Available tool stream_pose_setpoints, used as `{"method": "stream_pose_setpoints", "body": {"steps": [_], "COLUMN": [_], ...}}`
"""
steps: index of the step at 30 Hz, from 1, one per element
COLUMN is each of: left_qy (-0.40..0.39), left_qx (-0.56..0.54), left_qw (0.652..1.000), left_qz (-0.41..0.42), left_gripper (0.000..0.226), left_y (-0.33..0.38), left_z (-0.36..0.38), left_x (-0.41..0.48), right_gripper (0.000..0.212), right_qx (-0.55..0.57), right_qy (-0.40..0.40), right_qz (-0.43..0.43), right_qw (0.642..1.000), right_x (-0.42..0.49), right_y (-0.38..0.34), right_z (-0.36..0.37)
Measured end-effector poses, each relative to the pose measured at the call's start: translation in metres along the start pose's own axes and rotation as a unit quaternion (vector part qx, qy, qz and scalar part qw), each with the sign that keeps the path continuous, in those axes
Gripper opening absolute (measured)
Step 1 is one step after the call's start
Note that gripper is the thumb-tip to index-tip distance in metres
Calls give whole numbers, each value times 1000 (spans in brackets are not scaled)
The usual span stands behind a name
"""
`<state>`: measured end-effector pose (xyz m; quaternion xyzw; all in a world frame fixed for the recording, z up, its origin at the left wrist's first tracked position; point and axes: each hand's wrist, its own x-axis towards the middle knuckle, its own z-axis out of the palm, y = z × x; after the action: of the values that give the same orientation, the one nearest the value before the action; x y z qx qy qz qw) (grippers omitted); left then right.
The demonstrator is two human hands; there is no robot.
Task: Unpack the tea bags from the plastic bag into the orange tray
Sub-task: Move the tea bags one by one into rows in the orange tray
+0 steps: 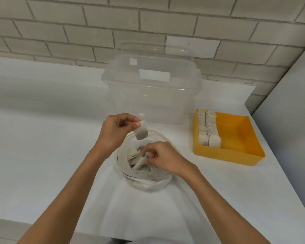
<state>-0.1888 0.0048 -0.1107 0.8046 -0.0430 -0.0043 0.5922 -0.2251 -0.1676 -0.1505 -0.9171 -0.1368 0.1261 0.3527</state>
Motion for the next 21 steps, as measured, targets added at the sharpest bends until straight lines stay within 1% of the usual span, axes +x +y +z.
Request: {"method": "stream_pose_setpoints", "body": {"steps": [2,5,8,10,13,16,18,20,21], "left_qy": [-2,2,20,20,-11,-46,-65,-82,-87], "left_qx": [-2,0,6,3,14,16,-1,-28,-41], "left_qw": [1000,1000,1000,1000,1000,998,997,995,994], "left_qz": [-2,-5,-14,-21,-25,-36,-47,-51,-47], "left_gripper": [5,5,7,9,13,20,18,8,9], "left_y": [0,-2,-4,-4,-4,-1,3,8,12], "left_z": [1,1,-2,-3,-1,7,15,23,27], "left_x": [-1,-1,-1,-1,-2,-4,-4,-5,-6], "right_gripper": [14,10,7,2,4,3,7,8,8], "right_qx": [-16,-4,48,111,213,315,399,474,507], "right_qy": [-3,39,101,144,210,246,250,229,212], "right_qz": [-8,-2,20,39,59,58,59,60,62], "right_qw": [1000,999,994,983,952,915,880,848,833], "right_x": [2,3,-2,-5,-9,-13,-15,-17,-18], "right_y": [0,1,8,14,16,9,3,-1,-3], "right_z": [4,-3,-19,-29,-46,-61,-67,-69,-69]}}
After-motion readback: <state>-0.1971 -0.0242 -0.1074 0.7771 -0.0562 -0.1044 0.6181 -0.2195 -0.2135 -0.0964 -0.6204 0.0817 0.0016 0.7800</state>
